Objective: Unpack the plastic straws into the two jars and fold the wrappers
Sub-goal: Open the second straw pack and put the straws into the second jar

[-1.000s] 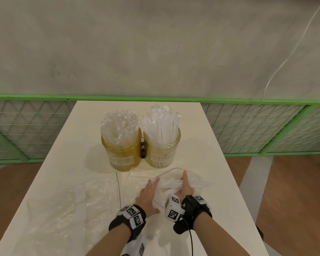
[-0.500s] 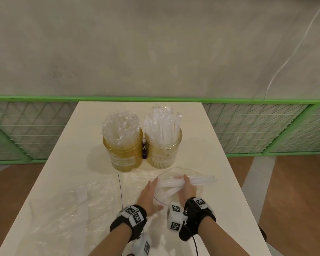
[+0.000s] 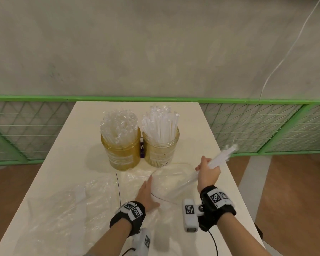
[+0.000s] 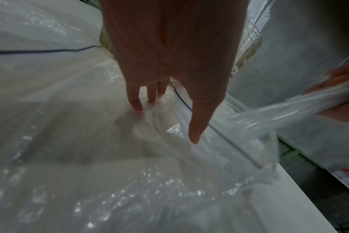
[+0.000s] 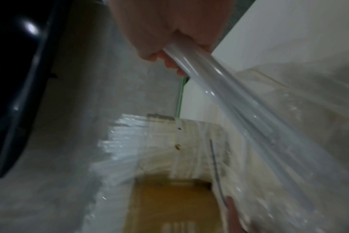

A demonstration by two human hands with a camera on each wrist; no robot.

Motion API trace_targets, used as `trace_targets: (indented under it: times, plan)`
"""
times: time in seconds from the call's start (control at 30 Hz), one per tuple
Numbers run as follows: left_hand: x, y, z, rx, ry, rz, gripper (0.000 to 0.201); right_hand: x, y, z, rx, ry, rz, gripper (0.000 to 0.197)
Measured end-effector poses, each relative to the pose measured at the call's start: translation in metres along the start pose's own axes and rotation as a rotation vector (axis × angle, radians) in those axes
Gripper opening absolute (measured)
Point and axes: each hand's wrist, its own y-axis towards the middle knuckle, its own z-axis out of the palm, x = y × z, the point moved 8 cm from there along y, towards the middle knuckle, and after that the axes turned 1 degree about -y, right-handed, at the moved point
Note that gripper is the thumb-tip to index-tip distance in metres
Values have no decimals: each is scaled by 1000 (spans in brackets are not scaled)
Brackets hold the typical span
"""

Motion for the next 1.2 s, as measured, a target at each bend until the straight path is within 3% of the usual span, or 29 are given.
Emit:
trace_targets:
  times: [0.17,0.2,0.3,0.33,0.4,0.47,0.6,0.67,0.83,1.07,1.2]
  plan:
    - [-2,0,4,22,4,27,126,-62,-13,21,108,-154,289,15]
    - [-4,0,5,33,22,47,128,-82,-7,27,170,-211,376,13]
    - [-10,-4,6,42,67,104,133,-162,41,45,389,-493,509,36]
    - [-10,-5,6,38,61,113,134,-173,44,46,441,-567,559,32]
    - [-11,-6,5,17,38,123,135,-144,18,42,467,-654,604,19]
    - [-12,-8,3,-11,23,126,138,-115,-9,41,465,-668,656,24]
    - [-19,-11,5,-26,-6,141,132,-112,-12,41,479,-580,654,22]
    - [-18,-9,5,-13,0,133,133,-113,-13,42,407,-484,615,22]
    - [-10,-10,4,65,39,90,123,-113,-15,37,214,-326,512,43]
    - [-16,-10,1,27,-31,60,136,-108,-18,34,125,-227,473,58]
    - [-12,-9,-5,-45,-110,-8,142,-86,-4,32,155,-155,380,27]
